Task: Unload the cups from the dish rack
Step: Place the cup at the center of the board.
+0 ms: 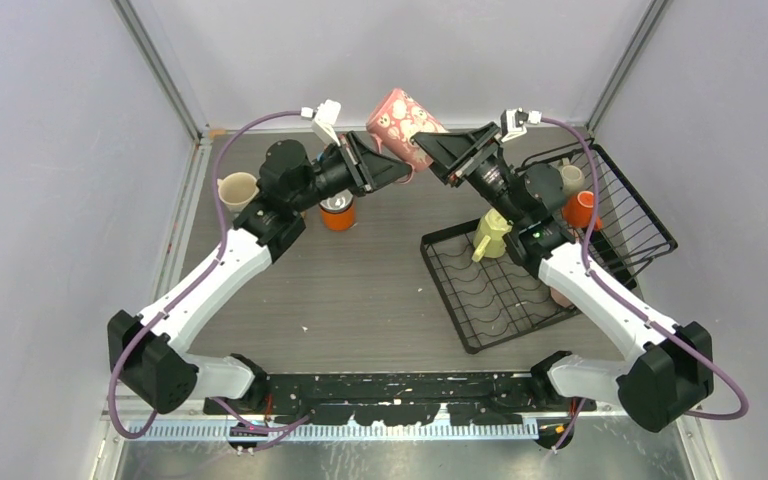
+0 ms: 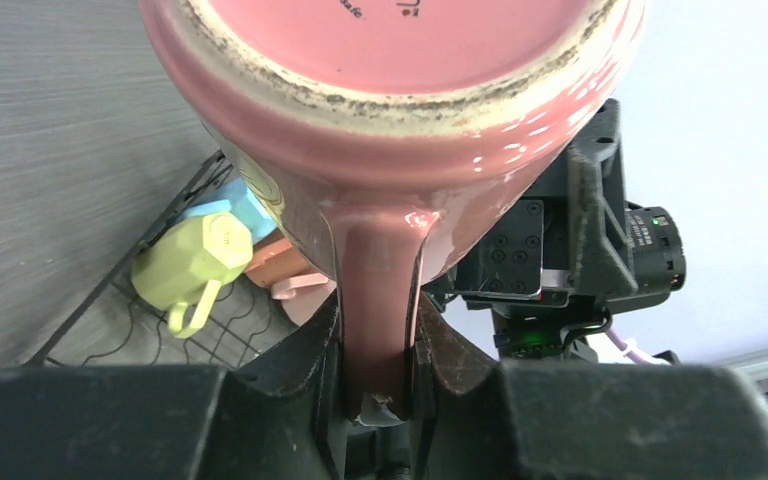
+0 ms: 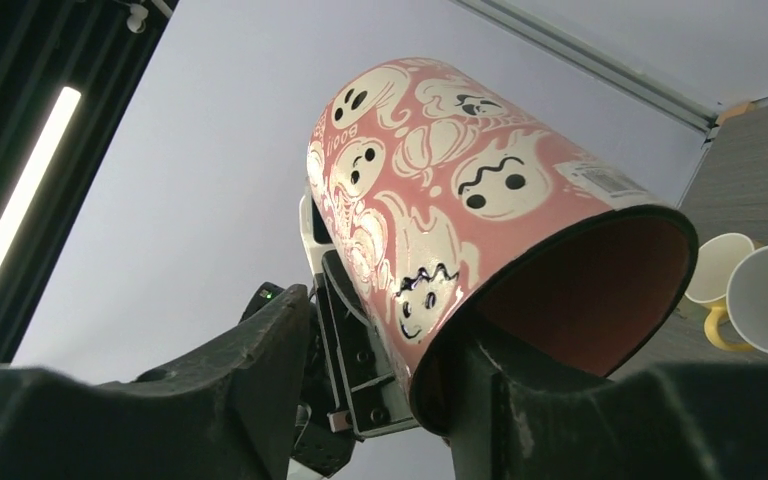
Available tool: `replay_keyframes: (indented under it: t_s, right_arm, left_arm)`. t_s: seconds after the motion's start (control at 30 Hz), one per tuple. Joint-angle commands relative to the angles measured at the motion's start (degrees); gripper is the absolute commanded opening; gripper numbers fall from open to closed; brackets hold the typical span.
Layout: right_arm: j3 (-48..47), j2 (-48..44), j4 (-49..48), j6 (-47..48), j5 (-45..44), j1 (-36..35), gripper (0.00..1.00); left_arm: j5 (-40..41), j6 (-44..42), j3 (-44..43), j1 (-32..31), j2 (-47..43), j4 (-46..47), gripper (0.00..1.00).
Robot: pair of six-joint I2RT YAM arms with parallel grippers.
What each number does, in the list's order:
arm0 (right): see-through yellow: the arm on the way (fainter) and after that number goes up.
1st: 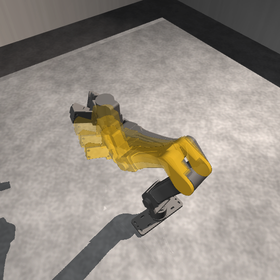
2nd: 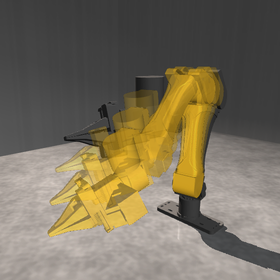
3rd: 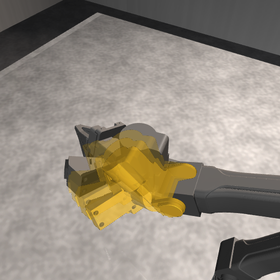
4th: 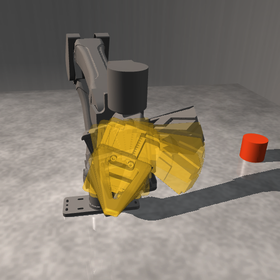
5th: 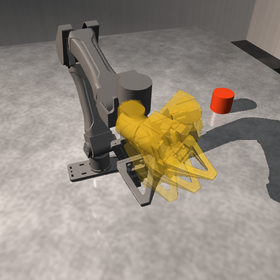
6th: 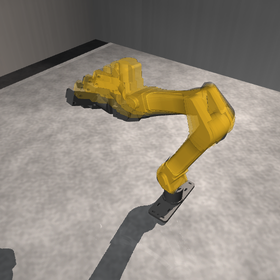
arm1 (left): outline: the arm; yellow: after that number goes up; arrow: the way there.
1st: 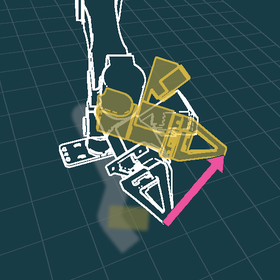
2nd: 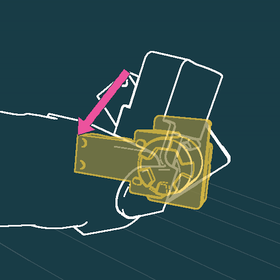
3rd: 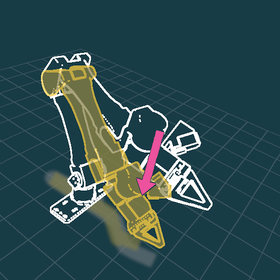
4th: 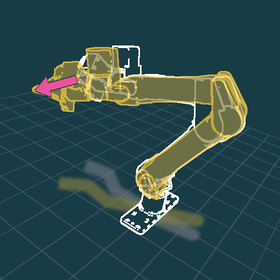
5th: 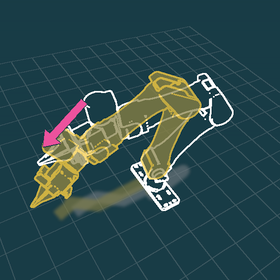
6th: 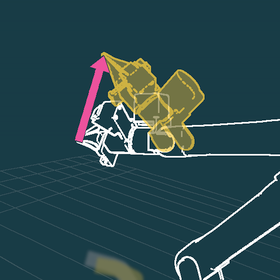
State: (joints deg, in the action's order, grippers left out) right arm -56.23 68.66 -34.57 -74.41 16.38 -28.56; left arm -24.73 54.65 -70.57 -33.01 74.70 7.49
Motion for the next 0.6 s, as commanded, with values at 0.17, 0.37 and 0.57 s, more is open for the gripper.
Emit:
replay_keyframes:
  t_s: [0.17,0.37,0.57]
  right_arm:
    - [-3.2,0.5,-2.1,3.0,-0.4,-2.7,0.32]
    - [-4.3,0.6,1.2,5.9,-2.0,-4.1,0.01]
    - [-5.6,-0.5,5.2,10.5,-4.8,-5.8,0.01]
  left_arm:
    - [-2.2,7.2,3.2,0.4,-2.9,15.5,0.00]
    - [-2.6,9.3,5.4,0.5,-3.3,16.7,0.03]
    - [-3.6,11.4,6.7,0.6,-3.1,18.1,0.43]
